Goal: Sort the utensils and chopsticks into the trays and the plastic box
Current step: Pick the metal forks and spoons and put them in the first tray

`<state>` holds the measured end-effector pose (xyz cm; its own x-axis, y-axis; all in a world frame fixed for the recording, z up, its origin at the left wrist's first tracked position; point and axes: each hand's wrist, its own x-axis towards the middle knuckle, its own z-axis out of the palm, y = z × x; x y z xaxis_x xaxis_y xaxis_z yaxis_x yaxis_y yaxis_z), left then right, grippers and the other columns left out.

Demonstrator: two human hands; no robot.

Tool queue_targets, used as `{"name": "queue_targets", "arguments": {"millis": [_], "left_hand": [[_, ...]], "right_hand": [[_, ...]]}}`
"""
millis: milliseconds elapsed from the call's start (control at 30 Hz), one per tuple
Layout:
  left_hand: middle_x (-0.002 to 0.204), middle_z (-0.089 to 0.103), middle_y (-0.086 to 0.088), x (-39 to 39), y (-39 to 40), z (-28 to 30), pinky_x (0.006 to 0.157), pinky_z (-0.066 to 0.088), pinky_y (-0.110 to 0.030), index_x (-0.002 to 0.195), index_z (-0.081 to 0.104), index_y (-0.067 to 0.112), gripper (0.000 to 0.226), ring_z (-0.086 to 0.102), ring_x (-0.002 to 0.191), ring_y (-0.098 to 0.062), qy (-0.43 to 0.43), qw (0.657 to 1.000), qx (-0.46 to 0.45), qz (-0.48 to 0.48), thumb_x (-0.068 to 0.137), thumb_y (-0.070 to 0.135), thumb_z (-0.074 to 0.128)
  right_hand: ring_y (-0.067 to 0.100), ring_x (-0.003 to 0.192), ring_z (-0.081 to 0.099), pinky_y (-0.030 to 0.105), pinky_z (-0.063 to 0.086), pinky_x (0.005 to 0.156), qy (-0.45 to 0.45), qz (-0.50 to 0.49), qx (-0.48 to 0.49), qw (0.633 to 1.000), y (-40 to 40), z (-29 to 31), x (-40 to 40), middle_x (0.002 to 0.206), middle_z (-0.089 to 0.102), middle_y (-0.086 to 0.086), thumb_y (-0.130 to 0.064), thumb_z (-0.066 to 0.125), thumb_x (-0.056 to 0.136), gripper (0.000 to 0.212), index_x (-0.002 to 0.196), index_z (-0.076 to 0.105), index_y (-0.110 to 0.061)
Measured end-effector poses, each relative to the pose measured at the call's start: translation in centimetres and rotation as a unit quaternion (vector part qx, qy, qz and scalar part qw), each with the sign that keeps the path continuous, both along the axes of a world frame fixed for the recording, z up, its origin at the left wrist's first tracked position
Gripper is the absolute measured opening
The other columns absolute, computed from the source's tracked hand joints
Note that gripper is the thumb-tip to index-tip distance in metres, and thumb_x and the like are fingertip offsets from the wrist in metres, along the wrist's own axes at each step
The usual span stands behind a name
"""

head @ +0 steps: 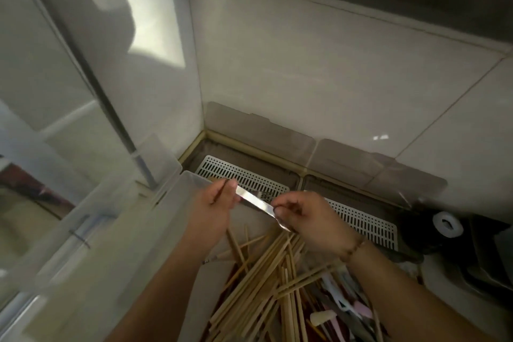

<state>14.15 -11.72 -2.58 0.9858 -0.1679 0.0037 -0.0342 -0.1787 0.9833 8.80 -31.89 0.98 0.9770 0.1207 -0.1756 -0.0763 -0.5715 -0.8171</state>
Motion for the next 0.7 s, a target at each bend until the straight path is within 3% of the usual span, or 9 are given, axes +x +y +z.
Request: {"name": "queue_targets", "arguments": {"millis": [100,200,300,367,533,600,700], "left_hand": [[0.064,0.057,-0.003,1.4,0.4,-0.1,0.064,0.044,-0.034,0.073,0.062,0.021,0.040,0.053,0.061,-0.010,0.012,0.999,-0.009,0.052,0.091,0.053,0.046],[0.071,0.060,-0.005,2.1,0.7,-0.5,0.067,0.049,-0.042,0.079,0.062,0.024,0.039,0.057,0.063,-0.014,0.032,0.998,0.008,0.057,0.089,0.056,0.043],[0.073,0.063,0.003,2.1,1.1,-1.3,0.069,0.049,-0.035,0.084,0.063,0.036,0.018,0.059,0.065,-0.006,0.043,0.997,0.016,0.070,0.094,0.039,0.050],[0.074,0.064,0.007,2.0,1.5,-1.8,0.072,0.051,-0.036,0.085,0.065,0.038,0.016,0.061,0.070,-0.008,0.056,0.996,0.017,0.070,0.094,0.035,0.052],[0.071,0.063,0.009,1.5,1.3,-1.9,0.064,0.048,-0.026,0.085,0.067,0.033,0.015,0.058,0.066,-0.005,0.027,0.997,0.018,0.063,0.093,0.026,0.056],[0.072,0.064,0.010,1.4,1.1,-1.7,0.060,0.046,-0.019,0.084,0.066,0.039,0.017,0.059,0.065,-0.004,0.026,0.997,0.023,0.064,0.093,0.027,0.057],[0.075,0.065,0.008,1.2,1.1,-1.5,0.059,0.047,-0.020,0.085,0.065,0.042,0.019,0.059,0.066,-0.007,0.029,0.997,0.024,0.062,0.092,0.026,0.058]], "right_hand": [[-0.002,0.064,0.058,0.018,0.046,0.062,0.003,0.017,-0.019,1.000,0.7,-0.2,3.6,0.069,0.065,-0.017,-0.013,0.060,0.091,0.021,0.081,0.066,-0.031],[0.014,0.074,0.064,0.028,0.052,0.065,0.000,-0.042,-0.071,0.997,0.9,-1.3,7.3,0.084,0.070,-0.005,-0.015,0.059,0.092,0.015,0.088,0.068,-0.027],[0.011,0.085,0.060,0.021,0.042,0.071,0.002,-0.023,-0.205,0.979,1.1,-3.1,10.0,0.098,0.068,-0.002,-0.017,0.056,0.093,0.013,0.097,0.068,-0.021],[0.013,0.088,0.059,0.024,0.046,0.073,0.024,-0.003,-0.259,0.966,1.4,-4.3,11.1,0.102,0.067,0.000,-0.015,0.057,0.093,0.014,0.100,0.068,-0.020],[0.017,0.092,0.062,0.028,0.050,0.079,0.098,0.007,-0.288,0.953,2.4,-6.0,12.3,0.104,0.068,0.002,-0.017,0.059,0.091,0.014,0.097,0.070,-0.022],[0.017,0.094,0.062,0.028,0.050,0.079,0.101,0.013,-0.298,0.949,2.6,-6.2,12.5,0.105,0.069,0.002,-0.021,0.060,0.090,0.014,0.098,0.071,-0.023],[0.018,0.092,0.064,0.034,0.054,0.081,0.093,0.025,-0.328,0.940,2.9,-6.3,12.6,0.104,0.070,-0.001,-0.032,0.063,0.087,0.015,0.098,0.072,-0.027]]}}
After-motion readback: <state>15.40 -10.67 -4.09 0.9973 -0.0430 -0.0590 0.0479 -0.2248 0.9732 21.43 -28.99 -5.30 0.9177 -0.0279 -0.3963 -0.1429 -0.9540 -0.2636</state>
